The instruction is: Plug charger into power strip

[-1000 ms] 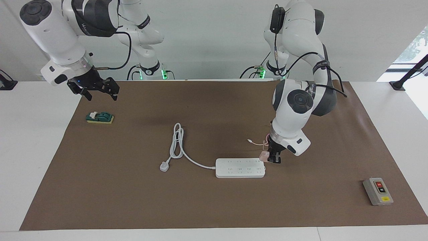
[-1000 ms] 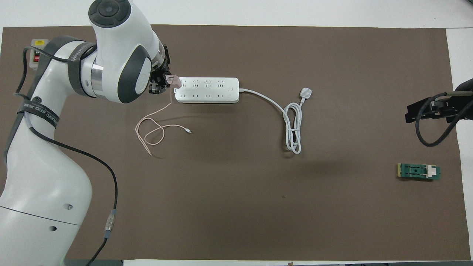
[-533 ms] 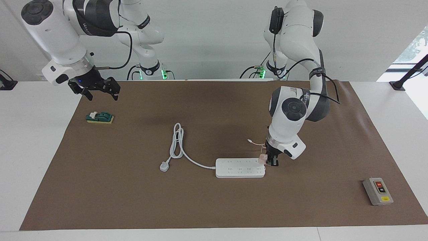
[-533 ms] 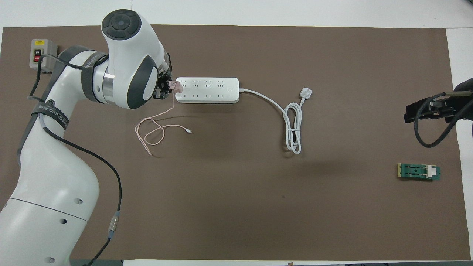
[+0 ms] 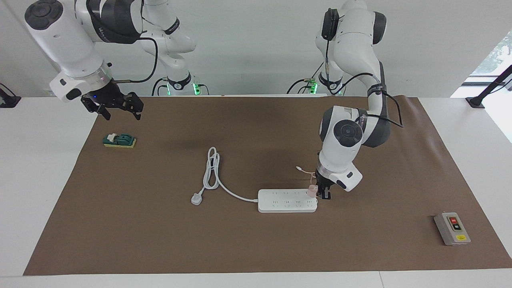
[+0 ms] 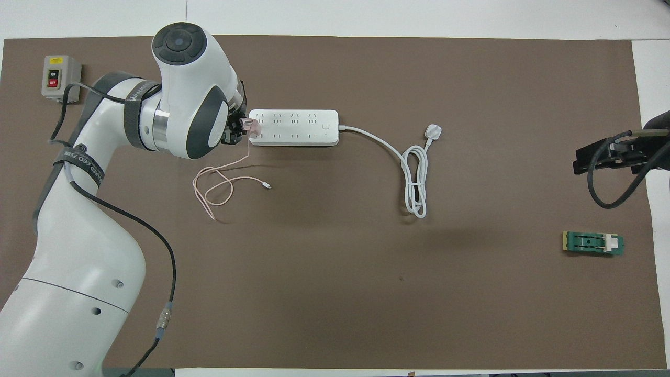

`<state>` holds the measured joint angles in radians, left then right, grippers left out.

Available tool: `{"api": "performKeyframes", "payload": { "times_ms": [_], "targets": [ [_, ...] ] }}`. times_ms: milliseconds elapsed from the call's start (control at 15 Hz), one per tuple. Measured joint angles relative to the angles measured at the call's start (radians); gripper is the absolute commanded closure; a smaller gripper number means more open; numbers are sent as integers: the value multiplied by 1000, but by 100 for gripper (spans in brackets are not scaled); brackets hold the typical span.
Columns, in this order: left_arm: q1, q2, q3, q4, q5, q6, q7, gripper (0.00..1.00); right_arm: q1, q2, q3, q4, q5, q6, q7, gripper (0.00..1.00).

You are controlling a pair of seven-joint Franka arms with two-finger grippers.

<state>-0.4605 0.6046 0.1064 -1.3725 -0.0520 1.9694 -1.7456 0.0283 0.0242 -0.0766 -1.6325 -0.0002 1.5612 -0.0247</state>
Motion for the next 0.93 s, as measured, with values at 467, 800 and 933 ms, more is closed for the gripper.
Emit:
{"api": "performKeyframes", "payload": {
  "times_ms": [467, 800, 933],
  "targets": [
    [-15, -3, 0, -5, 0, -1, -8, 100, 0, 0, 0, 0, 0, 0, 0, 0],
    [-18, -9, 0, -17, 0, -2, -10, 100, 0, 0, 0, 0, 0, 0, 0, 0],
    [-18, -9, 0, -21, 0, 2, -12, 100, 0, 0, 0, 0, 0, 0, 0, 0]
  ]
}}
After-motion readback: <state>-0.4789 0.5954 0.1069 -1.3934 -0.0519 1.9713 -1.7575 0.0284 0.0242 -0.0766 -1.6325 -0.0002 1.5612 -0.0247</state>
